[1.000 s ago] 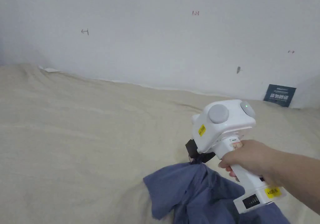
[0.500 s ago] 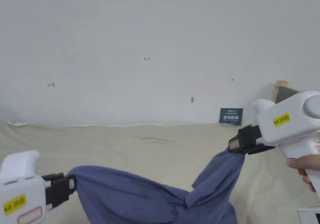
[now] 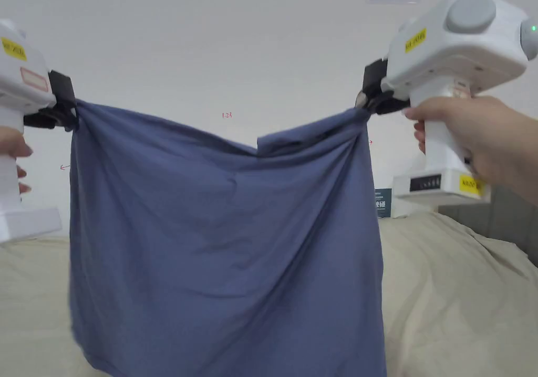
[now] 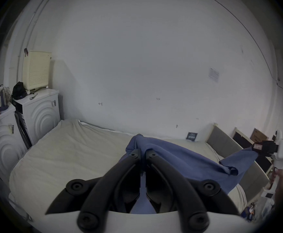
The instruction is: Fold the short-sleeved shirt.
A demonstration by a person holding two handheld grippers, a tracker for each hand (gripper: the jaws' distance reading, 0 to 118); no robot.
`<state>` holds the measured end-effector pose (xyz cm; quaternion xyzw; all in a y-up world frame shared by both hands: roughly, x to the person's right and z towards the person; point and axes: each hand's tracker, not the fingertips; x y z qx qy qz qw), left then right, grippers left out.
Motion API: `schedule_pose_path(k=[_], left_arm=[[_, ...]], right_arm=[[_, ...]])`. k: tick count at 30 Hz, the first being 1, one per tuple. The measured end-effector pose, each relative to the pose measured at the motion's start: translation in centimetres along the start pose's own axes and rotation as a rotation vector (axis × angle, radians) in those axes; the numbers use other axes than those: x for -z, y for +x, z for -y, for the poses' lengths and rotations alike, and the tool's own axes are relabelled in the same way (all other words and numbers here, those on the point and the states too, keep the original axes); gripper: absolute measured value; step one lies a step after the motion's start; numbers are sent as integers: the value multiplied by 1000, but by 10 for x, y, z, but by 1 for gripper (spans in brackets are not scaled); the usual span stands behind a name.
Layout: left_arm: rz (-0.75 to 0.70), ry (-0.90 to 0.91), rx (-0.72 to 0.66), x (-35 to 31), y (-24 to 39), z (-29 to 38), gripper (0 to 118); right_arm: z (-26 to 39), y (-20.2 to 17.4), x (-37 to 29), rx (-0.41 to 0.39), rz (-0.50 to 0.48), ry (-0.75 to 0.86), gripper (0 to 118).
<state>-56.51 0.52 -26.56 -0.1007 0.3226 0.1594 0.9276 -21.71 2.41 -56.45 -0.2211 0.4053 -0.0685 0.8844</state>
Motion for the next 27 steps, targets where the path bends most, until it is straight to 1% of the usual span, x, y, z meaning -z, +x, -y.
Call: schedule_pose_path(k=[3,5,6,7,8,9,11,12,13,14,17,18,19,22,23,24,25,26,27], left_arm=[[-47,26,62,12,12,-19,3],[-38,54,46,12,21,-25,3],[-12,74,1,17,20,-33,2],[14,66,-57,22,18,-40,3],[7,84,-78,26,18,-43,3],[-24,90,-60,29,19,-47,3],[-12,126,-38,34,21,-51,3],[-5,138,-28,41,20,-52,3],[-5,137,-18,46,21,-52,3],[-8,128,-8,51,21,-49,3],[-18,75,14,77,12,-37,3],[-2,44,18,83,10,-27,3],[0,24,28,89,8,-15,3],[-2,-65,37,103,-2,29,3],[-1,-97,17,104,-6,45,3],[13,-118,-20,103,-10,62,3],[34,-134,-77,97,-14,80,3],[39,-132,-124,91,-19,97,3],[41,-136,-141,85,-23,112,3]], right_arm=[[-28,-22,13,6,-13,49,3],[-33,-50,12,-35,2,91,3],[-38,-61,16,-71,29,117,3],[-47,-64,24,-99,61,152,3],[-52,-69,29,-117,94,190,3],[-56,-75,33,-118,109,221,3],[-62,-84,39,-110,118,278,3],[-67,-80,46,-115,125,294,3],[-68,-85,49,-140,149,316,3],[-66,-88,52,-154,151,328,3],[-57,-85,68,-180,140,307,3],[-49,-83,74,-201,152,294,3],[-37,-81,78,-233,187,289,3],[7,-60,87,-221,143,263,3],[22,-53,89,-210,147,245,3],[40,-46,88,-176,155,204,3],[57,-37,86,-163,150,167,3],[74,-31,81,-170,144,148,3],[90,-26,76,-221,131,147,3]])
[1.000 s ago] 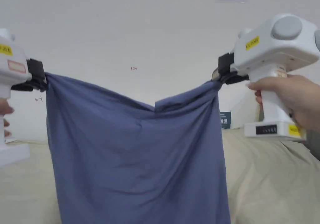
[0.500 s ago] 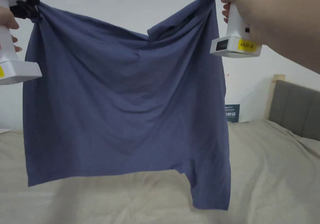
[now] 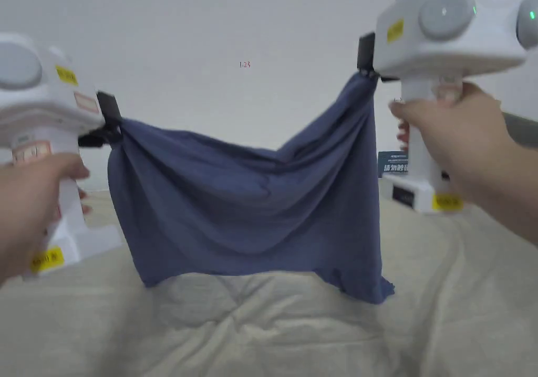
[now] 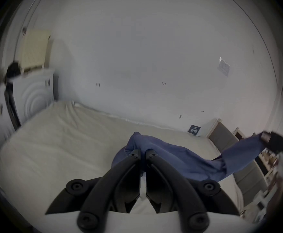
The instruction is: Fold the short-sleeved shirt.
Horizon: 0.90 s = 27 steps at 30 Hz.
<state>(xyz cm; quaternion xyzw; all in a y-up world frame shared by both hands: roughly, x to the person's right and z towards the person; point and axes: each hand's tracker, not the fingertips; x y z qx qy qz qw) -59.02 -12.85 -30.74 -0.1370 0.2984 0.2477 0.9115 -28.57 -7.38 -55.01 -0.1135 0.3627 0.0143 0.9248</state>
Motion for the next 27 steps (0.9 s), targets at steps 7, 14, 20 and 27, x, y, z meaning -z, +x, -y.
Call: schedule_pose_path(k=[7,14,20,27], left_arm=[[14,-74,163,-68,-23,109,2],[161,-170,139,-186,-55,199,3],[145,-384,77,-191,-70,249,3],[-15,-707,-112,-75,-121,298,5]], right_arm=[[105,19,-100,19,-113,-71,3],[194,49,-219,86,-193,-182,3],[251,66,-233,147,-158,-358,3],[334,83,-119,155,3,-717,4]])
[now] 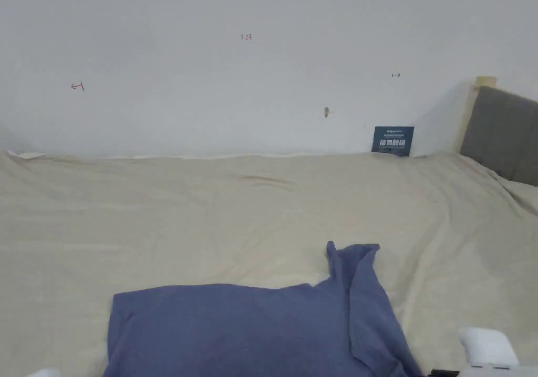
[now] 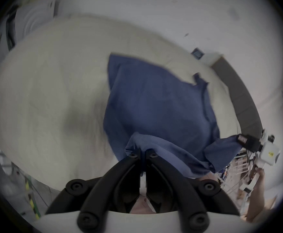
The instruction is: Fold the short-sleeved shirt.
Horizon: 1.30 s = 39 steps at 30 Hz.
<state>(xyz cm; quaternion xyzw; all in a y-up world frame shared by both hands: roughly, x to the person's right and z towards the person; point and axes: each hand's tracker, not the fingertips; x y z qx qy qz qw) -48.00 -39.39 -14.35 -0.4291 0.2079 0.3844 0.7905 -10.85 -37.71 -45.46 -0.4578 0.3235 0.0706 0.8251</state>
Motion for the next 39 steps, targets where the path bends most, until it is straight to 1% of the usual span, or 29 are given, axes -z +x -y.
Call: schedule_pose_path(k=[1,2,3,4,5,7,8,9,11,13,15,17,19,21,22,23,24,25,26,27,29,30,31,32,33,35,36,38,39], left_arm=[[4,-3,-41,10,-7,-4,9],[-3,-16,-53,17,-15,-7,22],[-13,-15,-38,23,-20,-10,50],[-35,-23,-28,27,-21,-11,85],[-51,-25,-24,29,-23,-10,89],[-33,-14,-59,25,-28,-5,94],[-8,-14,-102,23,-33,-4,97],[8,-24,-132,22,-37,-3,99],[8,-2,-173,17,-45,5,99],[11,14,-165,9,-48,11,99],[27,79,-131,-10,-42,17,99],[57,185,-58,-38,-28,23,99],[66,320,21,-65,-12,29,99],[54,390,70,-88,4,35,98],[47,416,87,-95,11,37,89],[72,435,101,-103,22,45,69],[121,452,120,-107,25,48,35],[155,475,131,-110,29,50,0],[168,492,139,-109,37,52,0],[64,522,115,-112,39,53,0],[92,517,152,-112,43,46,0],[100,509,162,-110,44,44,0],[99,506,164,-107,45,43,0],[95,507,164,-104,45,40,0],[94,505,164,-101,44,38,0],[99,506,158,-93,41,36,0],[101,507,151,-89,39,33,0],[106,494,127,-80,33,27,0],[106,486,113,-73,29,24,0]], right_arm=[[-2,3,16,-10,22,-35,5],[-2,5,26,-16,34,-47,7],[-4,7,35,-10,31,-50,13],[-5,8,43,-8,39,-68,35],[-5,10,48,5,47,-72,43],[-1,16,47,39,23,-65,61],[0,18,47,58,16,-70,82],[2,20,45,73,7,-63,92],[6,24,40,65,-4,-64,92],[11,23,32,27,30,-46,92],[16,22,14,2,42,-3,92],[18,19,-11,-13,5,74,92],[20,13,-39,-15,-60,171,92],[24,5,-67,-18,-122,262,90],[27,1,-80,-14,-168,316,81],[29,-2,-90,-8,-226,355,56],[30,-3,-97,0,-284,383,5],[28,-5,-99,24,-354,389,0],[26,-6,-103,77,-345,393,0],[21,-8,-105,51,-328,383,0],[7,-13,-103,10,-298,385,0],[-4,-15,-101,-42,-287,398,0],[-19,-17,-99,-88,-249,403,0],[-37,-19,-95,-113,-215,399,0],[-56,-21,-84,-112,-213,377,0],[-105,-20,-54,-79,-235,271,0],[-128,-21,-35,-73,-215,213,0],[-173,-29,15,-86,-130,44,0],[-192,-32,42,-93,-64,-47,0]])
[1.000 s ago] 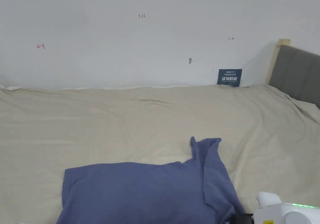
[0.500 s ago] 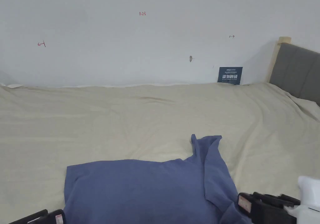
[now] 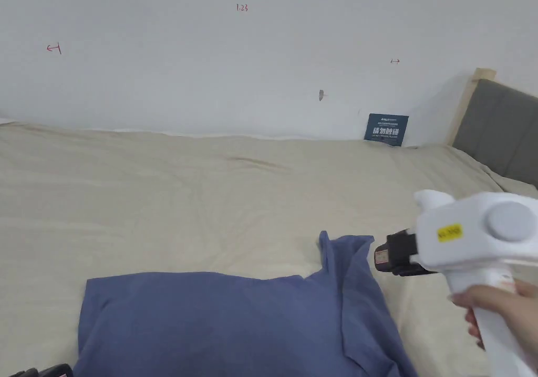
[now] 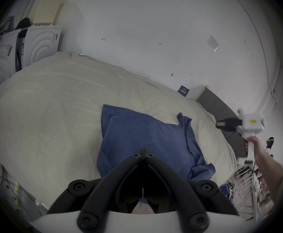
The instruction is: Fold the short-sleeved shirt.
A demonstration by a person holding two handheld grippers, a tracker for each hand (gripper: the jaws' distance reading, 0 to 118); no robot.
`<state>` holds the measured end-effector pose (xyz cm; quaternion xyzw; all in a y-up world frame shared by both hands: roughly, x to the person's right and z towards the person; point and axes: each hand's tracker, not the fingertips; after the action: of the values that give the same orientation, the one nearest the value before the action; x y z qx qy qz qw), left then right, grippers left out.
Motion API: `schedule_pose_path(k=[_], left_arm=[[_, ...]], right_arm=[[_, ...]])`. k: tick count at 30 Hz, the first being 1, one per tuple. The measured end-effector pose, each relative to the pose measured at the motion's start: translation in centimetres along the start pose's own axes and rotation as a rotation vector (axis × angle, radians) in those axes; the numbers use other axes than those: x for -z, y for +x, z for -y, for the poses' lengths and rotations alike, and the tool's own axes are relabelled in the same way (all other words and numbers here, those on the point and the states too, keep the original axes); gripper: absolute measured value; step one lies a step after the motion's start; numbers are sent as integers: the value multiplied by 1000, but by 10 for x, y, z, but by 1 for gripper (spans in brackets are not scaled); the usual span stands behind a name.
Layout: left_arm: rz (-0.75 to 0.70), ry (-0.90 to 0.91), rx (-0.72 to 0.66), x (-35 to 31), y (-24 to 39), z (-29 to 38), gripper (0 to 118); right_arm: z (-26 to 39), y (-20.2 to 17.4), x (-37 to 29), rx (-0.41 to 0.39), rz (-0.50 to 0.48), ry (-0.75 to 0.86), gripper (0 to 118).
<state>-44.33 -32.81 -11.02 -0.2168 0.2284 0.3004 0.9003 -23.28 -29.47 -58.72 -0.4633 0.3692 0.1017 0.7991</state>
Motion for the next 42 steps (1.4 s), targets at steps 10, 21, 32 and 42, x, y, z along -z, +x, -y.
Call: schedule_pose_path(k=[10,21,32,42], left_arm=[[-90,-59,-48,46,-43,-3,0],[-105,-132,-125,72,-61,12,0],[86,-320,-254,133,-80,-89,0],[-288,-521,-188,281,-113,-166,115]], right_arm=[[-74,25,166,151,251,-286,94],[-82,30,168,128,263,-262,0],[-69,57,112,115,87,-122,0],[-53,51,111,70,55,-80,0]])
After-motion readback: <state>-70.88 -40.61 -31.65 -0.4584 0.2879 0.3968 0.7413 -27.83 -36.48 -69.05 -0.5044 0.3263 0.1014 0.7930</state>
